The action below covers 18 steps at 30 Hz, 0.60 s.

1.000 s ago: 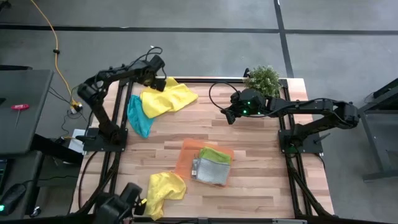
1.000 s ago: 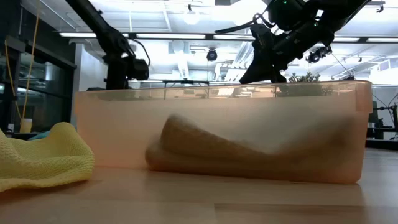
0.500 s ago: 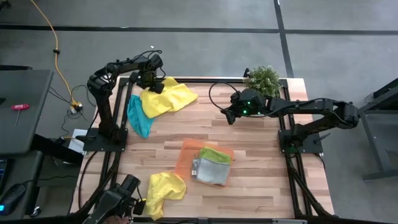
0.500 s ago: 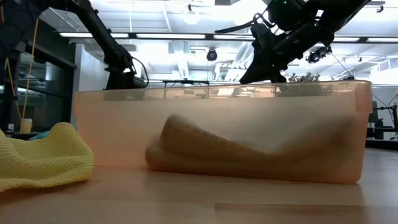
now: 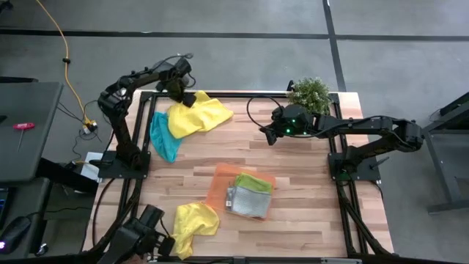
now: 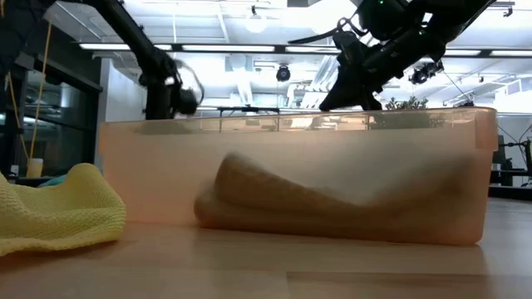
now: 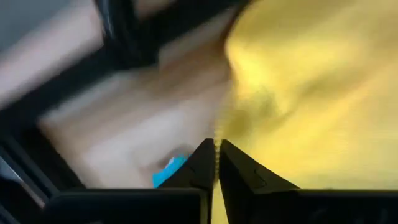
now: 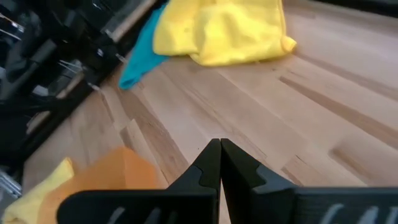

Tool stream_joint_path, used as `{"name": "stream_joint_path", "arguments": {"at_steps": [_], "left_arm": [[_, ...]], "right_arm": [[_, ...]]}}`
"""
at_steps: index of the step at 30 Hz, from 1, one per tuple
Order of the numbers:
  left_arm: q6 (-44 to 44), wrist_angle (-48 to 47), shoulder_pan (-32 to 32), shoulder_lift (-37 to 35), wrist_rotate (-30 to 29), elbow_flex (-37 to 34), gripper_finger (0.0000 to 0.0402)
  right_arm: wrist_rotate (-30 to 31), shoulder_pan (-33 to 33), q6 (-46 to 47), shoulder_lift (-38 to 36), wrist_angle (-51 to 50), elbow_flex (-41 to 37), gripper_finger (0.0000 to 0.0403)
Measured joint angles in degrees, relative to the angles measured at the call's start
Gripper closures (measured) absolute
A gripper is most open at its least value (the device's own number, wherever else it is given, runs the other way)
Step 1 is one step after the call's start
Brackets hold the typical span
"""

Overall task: Fold microfiber towels
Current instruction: Fold the top yellow towel

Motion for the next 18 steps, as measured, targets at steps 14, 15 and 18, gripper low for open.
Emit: {"name": "stream_joint_path", "arguments": {"at_steps": [14, 15, 18], "left_arm": [[18.4, 8.9, -24.3, -20.1, 11.5, 2.3, 0.0401], [20.4, 9.5, -27.1, -20.5, 12.6, 2.3, 0.0401], [24.3, 10.5, -35.0, -20.3, 12.2, 2.0, 0.0401]], "right_arm": [[0.2, 1.0, -0.2, 0.0, 8.7, 0.0, 0.0399], [0.2, 1.1, -0.2, 0.0, 8.7, 0.0, 0.0394], [0.2, 1.6, -0.7, 0.0, 8.7, 0.0, 0.0368]]}}
